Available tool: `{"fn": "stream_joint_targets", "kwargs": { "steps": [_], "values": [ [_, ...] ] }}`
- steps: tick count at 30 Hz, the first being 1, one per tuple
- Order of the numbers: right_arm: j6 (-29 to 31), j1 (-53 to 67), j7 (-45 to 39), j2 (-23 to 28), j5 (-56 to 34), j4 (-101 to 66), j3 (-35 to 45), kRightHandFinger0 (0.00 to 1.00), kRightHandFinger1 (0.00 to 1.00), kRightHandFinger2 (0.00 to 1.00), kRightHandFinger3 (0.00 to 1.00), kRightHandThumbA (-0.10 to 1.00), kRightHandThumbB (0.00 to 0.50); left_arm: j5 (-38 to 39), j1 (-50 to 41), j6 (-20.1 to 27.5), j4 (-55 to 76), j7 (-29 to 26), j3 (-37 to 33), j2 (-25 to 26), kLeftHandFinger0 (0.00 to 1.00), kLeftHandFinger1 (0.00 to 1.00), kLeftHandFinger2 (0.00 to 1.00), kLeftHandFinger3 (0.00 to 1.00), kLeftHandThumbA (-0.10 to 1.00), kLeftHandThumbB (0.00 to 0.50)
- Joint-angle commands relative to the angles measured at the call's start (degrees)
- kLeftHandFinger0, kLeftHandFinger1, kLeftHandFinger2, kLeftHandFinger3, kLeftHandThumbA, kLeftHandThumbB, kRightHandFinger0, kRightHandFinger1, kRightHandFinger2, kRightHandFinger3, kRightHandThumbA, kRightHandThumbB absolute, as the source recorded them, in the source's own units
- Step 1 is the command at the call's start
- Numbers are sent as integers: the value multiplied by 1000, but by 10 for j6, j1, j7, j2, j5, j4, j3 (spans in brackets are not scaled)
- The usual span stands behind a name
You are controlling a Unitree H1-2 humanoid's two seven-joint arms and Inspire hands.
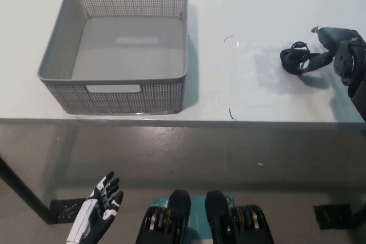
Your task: Use the right hand to pick up a webcam and put it into a container on the left side
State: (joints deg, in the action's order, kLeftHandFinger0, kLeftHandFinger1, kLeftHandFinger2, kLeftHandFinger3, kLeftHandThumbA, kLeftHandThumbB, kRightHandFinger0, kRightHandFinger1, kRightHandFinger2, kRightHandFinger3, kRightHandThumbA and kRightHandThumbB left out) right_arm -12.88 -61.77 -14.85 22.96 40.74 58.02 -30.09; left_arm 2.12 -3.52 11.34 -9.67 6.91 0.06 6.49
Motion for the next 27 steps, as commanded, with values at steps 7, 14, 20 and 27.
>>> {"fn": "stream_joint_targets", "kwargs": {
  "steps": [7, 14, 20, 27],
  "values": [
    [44, -54, 4, -12, -26, 6, 19, 1000, 1000, 1000, 1000, 782, 500, 3, 8, 13, 11, 5, -2, 2, 1000, 1000, 1000, 1000, 678, 10],
    [60, -59, 11, -27, -35, 59, 19, 1000, 1000, 1000, 1000, 735, 500, 5, 9, 14, 11, 5, -2, 2, 1000, 1000, 1000, 1000, 675, 0],
    [76, -54, 32, -39, -44, 107, 22, 1000, 1000, 1000, 1000, 687, 500, 2, 11, 17, 9, 2, -1, 2, 1000, 1000, 1000, 1000, 684, 11],
    [73, -47, 38, -44, -46, 153, 15, 1000, 1000, 1000, 1000, 712, 500, 5, 14, 11, 14, 5, 0, 4, 1000, 1000, 1000, 1000, 696, 1]
  ]
}}
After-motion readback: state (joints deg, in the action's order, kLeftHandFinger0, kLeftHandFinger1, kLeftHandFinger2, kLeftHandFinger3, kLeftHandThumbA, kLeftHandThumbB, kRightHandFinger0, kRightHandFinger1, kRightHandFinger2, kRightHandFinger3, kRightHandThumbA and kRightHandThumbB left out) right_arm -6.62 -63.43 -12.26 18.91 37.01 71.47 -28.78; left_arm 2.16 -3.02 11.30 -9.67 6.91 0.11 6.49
